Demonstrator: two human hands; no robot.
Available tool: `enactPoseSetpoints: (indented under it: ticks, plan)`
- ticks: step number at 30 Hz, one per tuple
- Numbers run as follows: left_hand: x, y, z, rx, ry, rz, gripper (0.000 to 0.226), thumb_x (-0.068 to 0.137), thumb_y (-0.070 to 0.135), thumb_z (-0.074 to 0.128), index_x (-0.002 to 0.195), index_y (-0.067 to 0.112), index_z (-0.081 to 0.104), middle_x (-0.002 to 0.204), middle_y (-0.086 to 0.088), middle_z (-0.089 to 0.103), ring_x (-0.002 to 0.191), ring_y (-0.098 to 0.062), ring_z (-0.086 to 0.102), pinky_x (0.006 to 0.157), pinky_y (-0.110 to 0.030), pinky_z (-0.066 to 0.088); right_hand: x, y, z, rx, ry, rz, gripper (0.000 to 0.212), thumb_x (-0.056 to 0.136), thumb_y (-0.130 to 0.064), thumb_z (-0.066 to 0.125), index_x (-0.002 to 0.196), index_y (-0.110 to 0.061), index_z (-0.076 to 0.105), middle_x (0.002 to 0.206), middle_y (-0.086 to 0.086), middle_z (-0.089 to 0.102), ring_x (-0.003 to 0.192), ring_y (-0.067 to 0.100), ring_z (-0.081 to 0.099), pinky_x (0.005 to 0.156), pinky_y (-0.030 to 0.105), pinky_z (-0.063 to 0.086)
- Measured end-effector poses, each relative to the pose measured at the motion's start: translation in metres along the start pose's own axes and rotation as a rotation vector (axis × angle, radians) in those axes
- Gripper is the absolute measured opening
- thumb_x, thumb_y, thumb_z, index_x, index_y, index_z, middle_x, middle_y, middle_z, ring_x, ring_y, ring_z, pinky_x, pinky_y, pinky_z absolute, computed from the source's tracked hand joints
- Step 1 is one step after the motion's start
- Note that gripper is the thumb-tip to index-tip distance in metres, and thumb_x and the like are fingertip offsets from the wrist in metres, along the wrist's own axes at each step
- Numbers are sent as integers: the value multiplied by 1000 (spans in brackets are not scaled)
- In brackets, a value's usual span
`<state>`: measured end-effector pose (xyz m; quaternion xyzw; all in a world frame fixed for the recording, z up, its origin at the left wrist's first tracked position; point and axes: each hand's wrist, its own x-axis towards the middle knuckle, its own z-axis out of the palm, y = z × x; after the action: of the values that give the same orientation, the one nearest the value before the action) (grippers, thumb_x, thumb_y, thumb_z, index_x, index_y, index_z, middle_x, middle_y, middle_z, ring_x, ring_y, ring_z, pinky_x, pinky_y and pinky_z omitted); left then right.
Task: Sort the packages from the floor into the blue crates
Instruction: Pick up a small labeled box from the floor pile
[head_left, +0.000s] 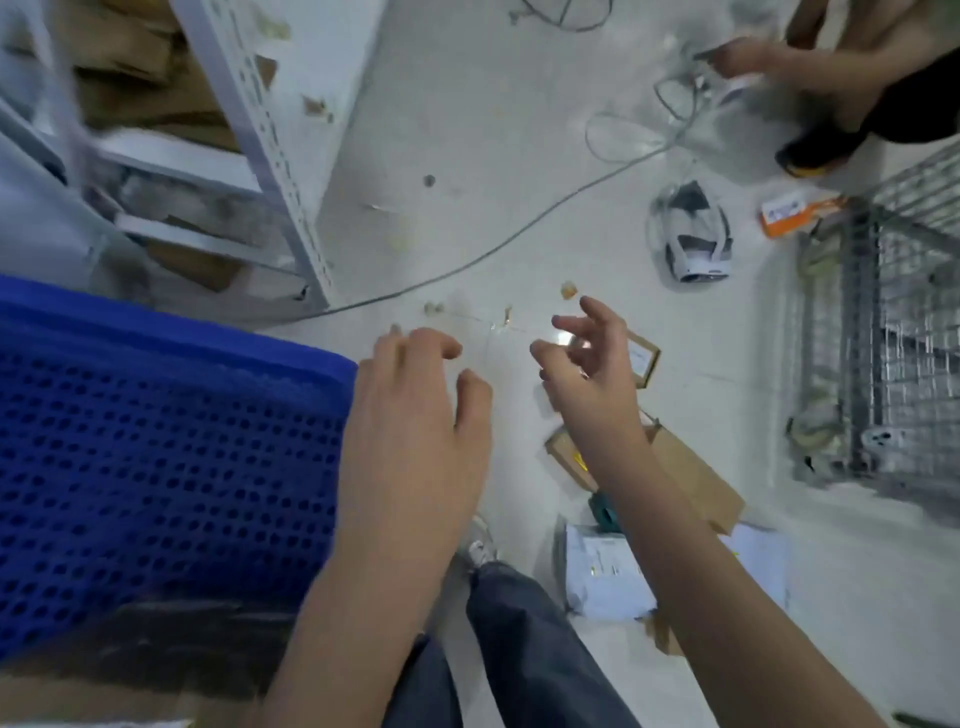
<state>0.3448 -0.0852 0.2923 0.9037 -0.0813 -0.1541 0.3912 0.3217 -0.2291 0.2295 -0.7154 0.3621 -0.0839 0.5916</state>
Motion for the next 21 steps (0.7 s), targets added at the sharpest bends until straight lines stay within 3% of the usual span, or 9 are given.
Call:
enactPoseSetpoints:
  ticks: [3, 7, 13, 15, 18, 21]
  plan:
    - [11, 2, 60, 143, -272, 25, 30, 94, 25, 41, 122, 17, 49, 124, -4, 47, 112, -18, 43, 88, -30, 38, 13, 51, -35, -135, 13, 207, 56, 84, -22, 63, 133, -20, 36, 117, -3, 53, 86, 4, 57, 63, 20, 48]
    - [20, -3, 130, 319, -538, 12, 31, 95, 25, 41, 122, 12, 49, 124, -11, 47, 113, -25, 43, 91, -38, 42, 10, 122, -80, -126, -2, 522, 62, 85, -28, 61, 138, -13, 31, 118, 9, 55, 98, 26, 62, 85, 44, 54]
    - [26, -8, 219, 563, -831, 27, 37, 95, 30, 38, 123, 9, 47, 125, -14, 48, 113, -29, 46, 91, -40, 43, -10, 202, -145, 90, 120, 883, 57, 88, -17, 58, 136, -6, 30, 87, 4, 53, 77, 21, 55, 68, 31, 48]
    - [29, -8, 245, 622, -900, 28, 37, 95, 31, 38, 122, 8, 48, 125, -15, 48, 112, -30, 48, 91, -40, 44, -18, 221, -163, 117, 142, 969, 55, 88, -17, 57, 136, -6, 32, 92, 9, 54, 75, 21, 54, 67, 31, 48]
    - [34, -10, 280, 696, -979, 12, 35, 95, 30, 37, 117, 6, 49, 122, -16, 51, 109, -31, 50, 90, -40, 45, -27, 241, -186, 83, 130, 1063, 54, 89, -17, 56, 135, -5, 32, 106, 17, 54, 83, 24, 54, 82, 41, 52]
    - [40, -11, 310, 745, -1034, -21, 34, 95, 27, 37, 115, 3, 50, 121, -18, 53, 109, -33, 52, 93, -40, 45, -29, 252, -207, 65, 115, 1094, 52, 90, -15, 56, 135, -4, 32, 108, 18, 51, 85, 26, 52, 76, 35, 46]
